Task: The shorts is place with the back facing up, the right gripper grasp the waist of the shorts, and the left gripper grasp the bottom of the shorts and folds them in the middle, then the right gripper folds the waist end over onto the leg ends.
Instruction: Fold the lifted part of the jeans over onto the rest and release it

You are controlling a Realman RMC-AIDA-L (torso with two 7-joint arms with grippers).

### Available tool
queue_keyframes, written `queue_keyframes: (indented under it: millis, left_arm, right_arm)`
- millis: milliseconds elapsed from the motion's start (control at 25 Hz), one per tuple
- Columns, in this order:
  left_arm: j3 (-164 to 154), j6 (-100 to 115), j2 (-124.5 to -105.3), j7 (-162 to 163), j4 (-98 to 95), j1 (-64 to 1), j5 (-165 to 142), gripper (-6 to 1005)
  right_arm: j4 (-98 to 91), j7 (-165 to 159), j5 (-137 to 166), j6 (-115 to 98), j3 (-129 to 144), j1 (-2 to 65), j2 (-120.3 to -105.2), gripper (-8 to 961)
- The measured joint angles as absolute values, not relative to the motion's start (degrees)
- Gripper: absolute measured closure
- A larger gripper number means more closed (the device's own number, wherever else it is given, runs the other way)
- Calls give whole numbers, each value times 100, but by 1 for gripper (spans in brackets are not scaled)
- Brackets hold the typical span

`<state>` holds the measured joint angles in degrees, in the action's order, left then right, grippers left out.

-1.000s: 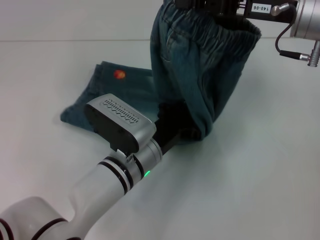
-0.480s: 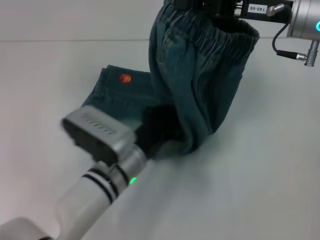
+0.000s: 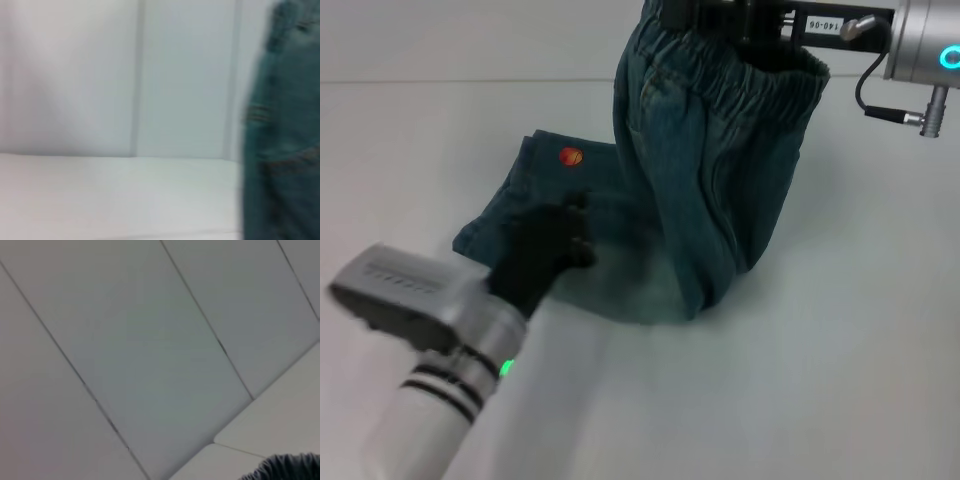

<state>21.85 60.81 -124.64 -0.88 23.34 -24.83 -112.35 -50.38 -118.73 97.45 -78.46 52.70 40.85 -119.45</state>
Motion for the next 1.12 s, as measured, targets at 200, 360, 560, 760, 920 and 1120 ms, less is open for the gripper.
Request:
queue_keyframes:
  millis: [200,360,560,760,920,1120]
  left_arm:
    - [2860,6820,-12463,-91,2204,-1825,-11232,998]
    - [3442,7329,-12463,-94,2109,-1415,-11231,994]
    - [3722,7557,-12462,-5,1907,-1281,-11232,988]
    - [3475,7550,-12463,31,1926,-1414,-11267,982]
    - [3305,7714,-12463,49,1947,-1452,-11278,978]
    - [3292,7803,-12462,58,1919,-1435,-11276,972]
  right_arm:
    - [-4818,-11761,9743,-7379,5606,4159,-11949,771]
    - [-4312,-11502,9701,-6881,5985,4479,-11985,767]
    - [-3146,-10894,9683,-6167,6316,5268,-12022,762]
    - [-2452,-10360,9608,-5696,6531,5771,-12048,757]
    - [-2439,-10333,9559,-5355,6801,5826,-12083,753]
    - [-2586,-10193,9172,-5390,7119,5692,-12058,702]
